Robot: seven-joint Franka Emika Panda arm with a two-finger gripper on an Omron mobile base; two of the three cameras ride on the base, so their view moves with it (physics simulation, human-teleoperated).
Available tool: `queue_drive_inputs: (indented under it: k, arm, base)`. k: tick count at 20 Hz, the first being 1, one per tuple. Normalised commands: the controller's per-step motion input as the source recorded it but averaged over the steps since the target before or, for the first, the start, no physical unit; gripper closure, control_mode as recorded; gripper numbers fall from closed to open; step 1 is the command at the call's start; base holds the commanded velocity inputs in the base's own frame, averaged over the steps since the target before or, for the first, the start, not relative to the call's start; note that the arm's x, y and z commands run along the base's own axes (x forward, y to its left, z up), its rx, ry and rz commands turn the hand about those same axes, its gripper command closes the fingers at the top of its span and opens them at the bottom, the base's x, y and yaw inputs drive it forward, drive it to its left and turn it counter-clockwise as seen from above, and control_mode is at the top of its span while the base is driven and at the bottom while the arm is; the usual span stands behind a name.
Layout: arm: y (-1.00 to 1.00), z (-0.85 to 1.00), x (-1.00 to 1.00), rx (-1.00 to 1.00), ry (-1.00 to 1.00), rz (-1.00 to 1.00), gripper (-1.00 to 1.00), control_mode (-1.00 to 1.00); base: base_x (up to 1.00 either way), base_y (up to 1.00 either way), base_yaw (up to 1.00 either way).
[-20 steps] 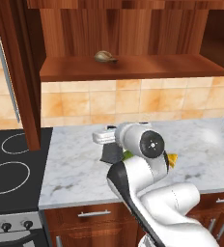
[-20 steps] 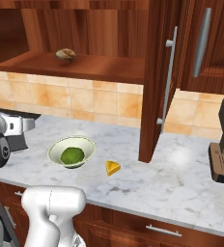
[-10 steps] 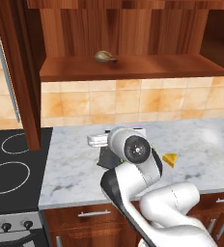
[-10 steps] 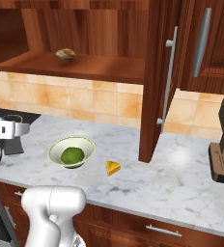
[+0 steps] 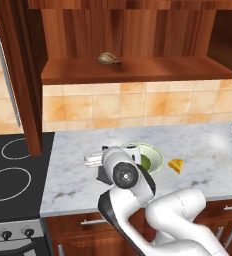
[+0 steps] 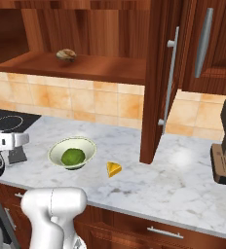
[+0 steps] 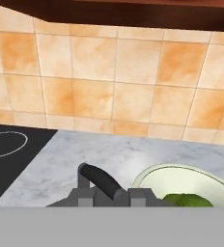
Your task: Pick the cheese from the fridge and the cheese grater from the cabinet and place them next to the salad bowl.
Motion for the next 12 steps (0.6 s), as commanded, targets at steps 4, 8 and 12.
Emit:
queue_drive_inputs:
  k: [4,8,12]
  arm:
    - [0.00,-0.37,0.77,-0.06,-0.04,-0.04,1.00,-1.00]
    - [0.12,-0.35,0.66,-0.02,0.00,-0.02,1.00,-1.00]
    - [0.22,-0.39,0.54,0.00,0.00,0.00,1.00,-1.00]
  base:
    - [0.00,0.00,0.00]
    - [0.00,0.00,0.00]
    - [0.00,0.00,0.00]
